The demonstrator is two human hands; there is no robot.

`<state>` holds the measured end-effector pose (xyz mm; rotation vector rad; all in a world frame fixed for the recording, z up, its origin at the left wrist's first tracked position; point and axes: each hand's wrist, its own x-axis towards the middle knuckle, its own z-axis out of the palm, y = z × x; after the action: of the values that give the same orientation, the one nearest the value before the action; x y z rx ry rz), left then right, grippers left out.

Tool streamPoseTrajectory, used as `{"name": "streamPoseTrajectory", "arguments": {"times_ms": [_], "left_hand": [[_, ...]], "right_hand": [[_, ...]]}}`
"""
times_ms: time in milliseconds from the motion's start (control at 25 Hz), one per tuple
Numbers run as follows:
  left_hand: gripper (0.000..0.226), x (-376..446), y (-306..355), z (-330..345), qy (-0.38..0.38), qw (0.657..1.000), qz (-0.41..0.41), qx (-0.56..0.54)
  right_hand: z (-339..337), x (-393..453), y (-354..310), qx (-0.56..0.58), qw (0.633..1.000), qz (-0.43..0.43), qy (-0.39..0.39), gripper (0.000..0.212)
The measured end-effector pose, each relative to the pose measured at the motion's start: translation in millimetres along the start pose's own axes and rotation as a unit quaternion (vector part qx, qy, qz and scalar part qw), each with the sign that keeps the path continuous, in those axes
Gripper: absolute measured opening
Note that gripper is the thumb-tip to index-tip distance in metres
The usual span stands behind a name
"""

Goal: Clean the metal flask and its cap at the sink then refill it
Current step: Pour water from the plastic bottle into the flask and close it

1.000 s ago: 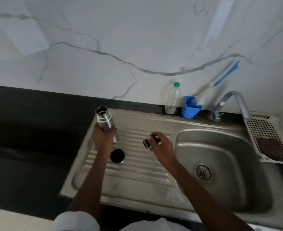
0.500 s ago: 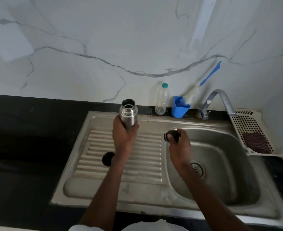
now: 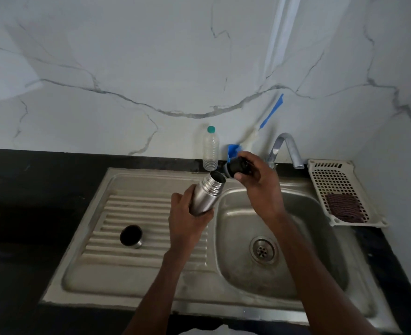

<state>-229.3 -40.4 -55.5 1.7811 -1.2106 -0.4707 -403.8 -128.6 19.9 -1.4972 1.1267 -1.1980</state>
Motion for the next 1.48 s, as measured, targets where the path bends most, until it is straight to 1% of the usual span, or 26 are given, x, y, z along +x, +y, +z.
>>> {"name": "streamPoseTrajectory", "arguments": {"times_ms": [80,120,160,320,520,680,840,920,960,1040,1120,1200,1240,1280,1320,1440,1480], "left_hand": [[0.079,-5,3,4,-0.015,1.0,0.008,0.015],[0.078,-7,5,5,-0.019,1.0,0.008,0.017],[0.077,-9,7,4,-0.021,1.0,0.01,0.017],[0.076,-15,9,3,-0.008,1.0,0.008,0.017],[0.078,-19,8,1,-0.008,0.999,0.018,0.044],[0.079,-21,11,1,-0.009,0.998,0.028,0.047],[0.08,-22,11,0,-0.012,0.998,0.031,0.051],[0.079,-22,11,-1,-0.016,0.998,0.033,0.045],[0.079,-23,11,-2,-0.018,0.998,0.035,0.043],[0.08,-22,11,-3,-0.019,0.998,0.037,0.041],[0.08,-22,11,-4,-0.018,0.998,0.035,0.04],[0.081,-22,11,-4,-0.02,0.998,0.035,0.043],[0.081,-22,10,-4,-0.023,0.998,0.035,0.045],[0.082,-23,10,-3,-0.026,0.998,0.035,0.047],[0.081,-23,9,-3,-0.028,0.998,0.037,0.048],[0.081,-22,9,-3,-0.025,0.998,0.034,0.039],[0.082,-22,9,-3,-0.025,0.998,0.032,0.038]], "right_hand": [[-7,2,-8,-0.034,0.996,-0.035,-0.078,0.055],[-8,2,-10,-0.05,0.992,-0.042,-0.109,0.057],[-9,2,-10,-0.062,0.989,-0.045,-0.125,0.058],[-15,3,-4,-0.117,0.981,-0.063,-0.141,0.059],[-11,-10,4,-0.121,0.974,-0.07,-0.181,0.058],[-10,-14,6,-0.149,0.972,-0.065,-0.172,0.057],[-5,-17,2,-0.19,0.97,-0.053,-0.14,0.046],[-4,-18,0,-0.219,0.966,-0.052,-0.13,0.05],[-5,-19,-1,-0.215,0.966,-0.048,-0.135,0.052],[-9,-18,-4,-0.167,0.971,-0.046,-0.167,0.055],[-11,-20,-4,-0.155,0.969,-0.063,-0.183,0.052],[-4,-21,-5,-0.205,0.967,-0.062,-0.138,0.038],[-2,-21,-7,-0.241,0.963,-0.052,-0.112,0.034],[-1,-22,-7,-0.264,0.958,-0.041,-0.1,0.035],[-2,-22,-7,-0.26,0.959,-0.038,-0.105,0.039],[-7,-23,-6,-0.177,0.969,-0.062,-0.163,0.047],[-6,-23,-6,-0.181,0.967,-0.068,-0.164,0.046]]}}
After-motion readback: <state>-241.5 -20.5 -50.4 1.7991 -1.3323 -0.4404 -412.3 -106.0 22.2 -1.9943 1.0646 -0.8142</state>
